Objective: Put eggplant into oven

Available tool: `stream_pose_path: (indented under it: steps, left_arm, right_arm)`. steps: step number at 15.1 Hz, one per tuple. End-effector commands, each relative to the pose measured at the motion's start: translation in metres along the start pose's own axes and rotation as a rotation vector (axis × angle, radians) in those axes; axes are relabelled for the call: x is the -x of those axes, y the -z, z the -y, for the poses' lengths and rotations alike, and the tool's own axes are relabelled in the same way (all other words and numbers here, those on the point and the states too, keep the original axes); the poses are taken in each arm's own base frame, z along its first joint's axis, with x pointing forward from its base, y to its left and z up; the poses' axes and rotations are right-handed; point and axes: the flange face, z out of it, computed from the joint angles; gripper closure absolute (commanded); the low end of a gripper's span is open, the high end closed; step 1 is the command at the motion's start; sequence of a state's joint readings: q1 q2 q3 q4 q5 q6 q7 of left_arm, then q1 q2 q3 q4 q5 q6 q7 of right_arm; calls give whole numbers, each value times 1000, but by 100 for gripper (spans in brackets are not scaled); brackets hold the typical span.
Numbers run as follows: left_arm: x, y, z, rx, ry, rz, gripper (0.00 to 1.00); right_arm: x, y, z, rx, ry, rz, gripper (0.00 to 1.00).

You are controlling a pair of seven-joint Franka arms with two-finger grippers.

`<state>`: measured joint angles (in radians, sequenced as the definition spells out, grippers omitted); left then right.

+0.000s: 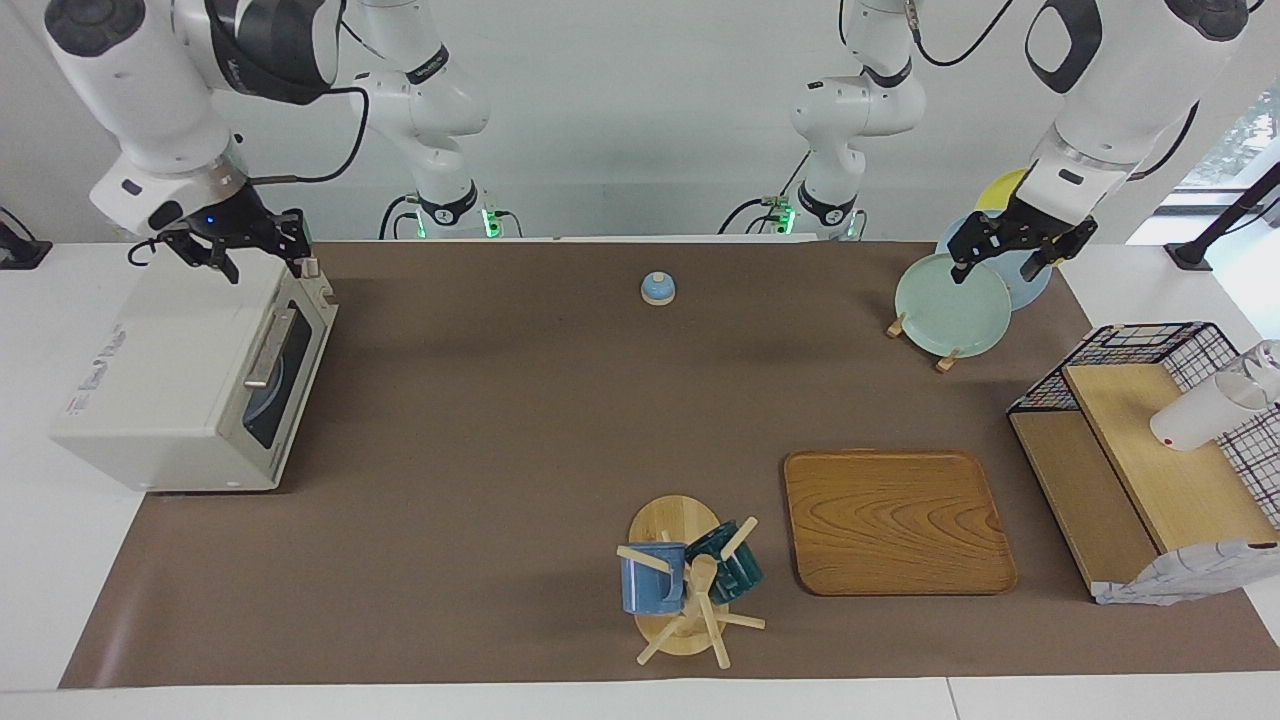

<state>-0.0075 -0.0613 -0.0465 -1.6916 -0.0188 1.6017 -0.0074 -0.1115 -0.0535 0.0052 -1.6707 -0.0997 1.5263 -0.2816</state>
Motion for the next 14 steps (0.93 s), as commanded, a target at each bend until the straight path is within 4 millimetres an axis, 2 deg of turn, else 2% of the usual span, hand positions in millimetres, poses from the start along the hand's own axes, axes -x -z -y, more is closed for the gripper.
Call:
stream_pose_path:
  steps: [1, 4, 6, 7, 8, 9, 12, 14]
  left_arm:
    - [1, 5, 2, -19, 8, -13, 0]
    - [0, 5, 3, -19, 9, -12, 0]
    - [0, 5, 2, -19, 8, -12, 0]
    - [1, 5, 2, -19, 6, -13, 0]
    - [1, 5, 3, -19, 9, -13, 0]
    - [0, 5, 2, -19, 6, -12, 0]
    - [0, 5, 2, -19, 8, -12, 0]
    - [1, 5, 2, -19, 8, -13, 0]
  right_arm:
    - [-5, 2, -1, -40, -23, 0, 0]
    - [-7, 3, 9, -43, -68, 2, 0]
    - [-5, 3, 6, -102, -87, -9, 0]
    - [-12, 0, 11, -104, -80, 1, 0]
    - [-21, -16, 11, -123, -93, 44, 0]
    - [-24, -7, 9, -120, -114, 34, 0]
    - [-28, 3, 26, -101, -94, 18, 0]
    - [-25, 3, 15, -103, -115, 19, 0]
